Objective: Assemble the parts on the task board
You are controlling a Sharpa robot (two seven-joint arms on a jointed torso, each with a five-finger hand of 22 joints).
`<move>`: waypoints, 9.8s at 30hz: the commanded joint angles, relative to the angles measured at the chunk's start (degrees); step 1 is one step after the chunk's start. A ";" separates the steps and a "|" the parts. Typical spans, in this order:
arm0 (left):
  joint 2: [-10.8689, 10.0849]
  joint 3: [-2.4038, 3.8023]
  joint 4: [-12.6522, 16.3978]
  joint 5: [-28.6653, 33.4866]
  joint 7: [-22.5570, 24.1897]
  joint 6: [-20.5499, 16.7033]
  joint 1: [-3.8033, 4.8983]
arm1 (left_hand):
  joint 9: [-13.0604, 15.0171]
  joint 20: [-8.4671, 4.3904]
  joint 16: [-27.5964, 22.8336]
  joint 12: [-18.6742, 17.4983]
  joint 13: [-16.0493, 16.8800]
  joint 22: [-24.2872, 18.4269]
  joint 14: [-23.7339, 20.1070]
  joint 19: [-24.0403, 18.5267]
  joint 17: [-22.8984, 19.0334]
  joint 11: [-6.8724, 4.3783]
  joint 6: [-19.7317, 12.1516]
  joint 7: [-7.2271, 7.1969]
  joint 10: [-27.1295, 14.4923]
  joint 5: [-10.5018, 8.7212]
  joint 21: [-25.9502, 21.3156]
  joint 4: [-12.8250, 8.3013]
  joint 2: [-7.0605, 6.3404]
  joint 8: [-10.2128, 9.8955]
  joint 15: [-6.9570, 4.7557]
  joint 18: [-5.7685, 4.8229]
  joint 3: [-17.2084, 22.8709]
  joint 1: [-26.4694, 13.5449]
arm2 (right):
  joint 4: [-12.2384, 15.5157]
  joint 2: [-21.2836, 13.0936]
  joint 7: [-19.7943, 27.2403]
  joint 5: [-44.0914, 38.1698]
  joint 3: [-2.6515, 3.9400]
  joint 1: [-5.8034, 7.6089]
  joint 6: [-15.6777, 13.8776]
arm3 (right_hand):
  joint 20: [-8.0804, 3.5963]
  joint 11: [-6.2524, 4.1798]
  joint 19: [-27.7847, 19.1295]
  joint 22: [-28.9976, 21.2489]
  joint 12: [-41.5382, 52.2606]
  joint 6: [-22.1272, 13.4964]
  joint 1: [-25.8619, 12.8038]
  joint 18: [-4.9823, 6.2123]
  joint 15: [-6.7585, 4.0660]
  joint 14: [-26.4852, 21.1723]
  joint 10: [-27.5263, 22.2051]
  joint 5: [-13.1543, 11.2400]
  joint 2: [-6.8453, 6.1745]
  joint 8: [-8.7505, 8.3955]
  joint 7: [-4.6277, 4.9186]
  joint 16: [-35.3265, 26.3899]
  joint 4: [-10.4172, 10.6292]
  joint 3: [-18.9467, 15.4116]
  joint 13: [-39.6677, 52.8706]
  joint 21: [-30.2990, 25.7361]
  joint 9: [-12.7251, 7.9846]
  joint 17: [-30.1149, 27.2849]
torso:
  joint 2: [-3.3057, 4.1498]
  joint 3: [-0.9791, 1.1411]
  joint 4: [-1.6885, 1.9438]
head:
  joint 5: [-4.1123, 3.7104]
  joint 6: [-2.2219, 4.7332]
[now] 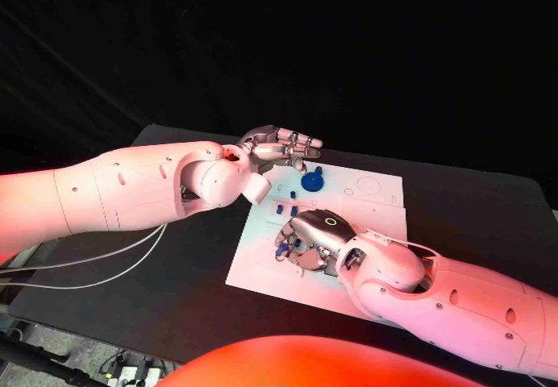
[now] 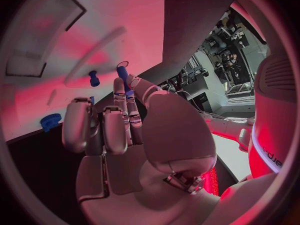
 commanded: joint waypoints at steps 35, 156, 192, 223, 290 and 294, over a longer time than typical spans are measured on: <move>-0.18 0.02 0.13 0.11 0.08 1.14 0.08 | 0.08 0.11 0.13 0.19 0.06 0.08 -0.09 -0.11 -0.09 0.01 -0.43 0.02 -0.36 0.03 0.19 -0.17 0.08 0.31 0.14 0.37 -0.03 -0.34 | 0.00 0.00 -1.38 -2.53 -0.16 -0.42 3.24 | 0.22 0.13 -0.40 6.88 -0.45 0.20 -0.73 -0.30 0.17 2.41 -0.18 0.35 -0.05 0.10 0.36 -0.14 0.29 0.31 -0.04 -0.60 0.91 -0.44 | -0.01 -0.05 0.01 | 0.30 -0.18; -3.44 -1.28 0.45 0.35 -0.36 3.32 -0.29 | 0.13 0.25 0.32 1.32 0.14 -0.09 -0.33 -0.24 -0.25 0.02 -0.75 -0.03 -1.08 0.00 -0.15 0.13 0.26 0.84 0.24 0.34 -0.43 -1.16 | 11.21 -23.86 -22.05 7.21 -0.22 -4.39 -2.96 | -1.66 -2.82 1.98 9.96 69.18 -9.10 -8.93 -0.96 -2.05 4.55 12.37 12.44 -0.18 16.38 -2.13 8.27 18.58 -32.18 73.16 1.35 10.65 12.55 | -2.45 -0.74 -0.98 | -10.43 -0.95; -3.52 -1.28 0.46 0.35 -0.95 3.70 -0.28 | 0.13 0.27 0.34 1.40 0.13 -0.13 -0.35 -0.26 -0.27 0.03 -0.80 -0.02 -1.18 0.01 -0.21 0.17 0.29 0.87 0.25 0.35 -0.45 -1.24 | 14.91 -24.02 -22.59 10.26 0.22 -4.73 -10.56 | -2.40 -3.82 2.58 10.53 69.43 -9.23 0.66 -1.18 -2.89 4.78 12.94 15.06 3.82 18.10 -3.15 8.67 14.85 -26.19 74.24 2.18 13.24 13.46 | -2.40 -0.72 -0.78 | -10.84 -0.08; -3.29 -1.28 0.52 0.35 -0.70 3.63 -0.28 | 0.12 0.26 0.37 1.49 0.13 -0.15 -0.36 -0.25 -0.28 0.01 -0.85 -0.03 -1.25 0.04 -0.24 0.11 0.32 0.91 0.23 0.37 -0.42 -1.15 | 14.84 -19.18 -22.49 14.28 0.46 -3.49 -3.86 | -2.63 -4.23 2.98 10.98 69.45 -7.03 -18.47 -1.30 -3.18 4.87 13.70 17.35 3.57 19.83 -3.80 8.90 19.02 -30.79 74.83 2.68 15.71 13.94 | -2.27 -0.68 -0.59 | -10.24 -0.26; -3.47 -1.27 0.68 0.35 -1.05 3.62 -0.26 | 0.13 0.26 0.45 1.80 0.14 -0.19 -0.39 -0.19 -0.32 0.03 -0.94 0.00 -1.42 0.06 -0.30 0.11 0.58 1.06 0.23 0.37 -0.31 -1.10 | 12.64 -18.16 -21.25 13.13 0.41 -3.70 -1.69 | -3.18 -4.87 3.60 11.46 70.24 -7.07 -9.77 -1.64 -3.74 5.10 14.46 17.00 4.37 21.56 -4.50 9.46 17.22 -31.25 76.03 4.33 18.10 15.03 | -2.28 -0.65 -0.50 | -9.89 -0.51; -3.45 -1.27 0.69 0.35 -1.11 3.66 -0.26 | 0.13 0.26 0.45 1.80 0.14 -0.19 -0.39 -0.19 -0.32 0.03 -0.94 0.00 -1.42 0.06 -0.30 0.11 0.58 1.06 0.23 0.37 -0.31 -1.10 | 12.25 -17.59 -21.42 13.08 0.41 -3.69 -1.03 | -3.24 -4.93 3.57 11.44 70.16 -7.15 -8.80 -1.63 -3.79 5.09 14.45 15.15 4.29 21.74 -4.54 9.42 16.82 -31.51 76.03 4.24 18.41 14.97 | -2.25 -0.63 -0.50 | -10.07 -0.43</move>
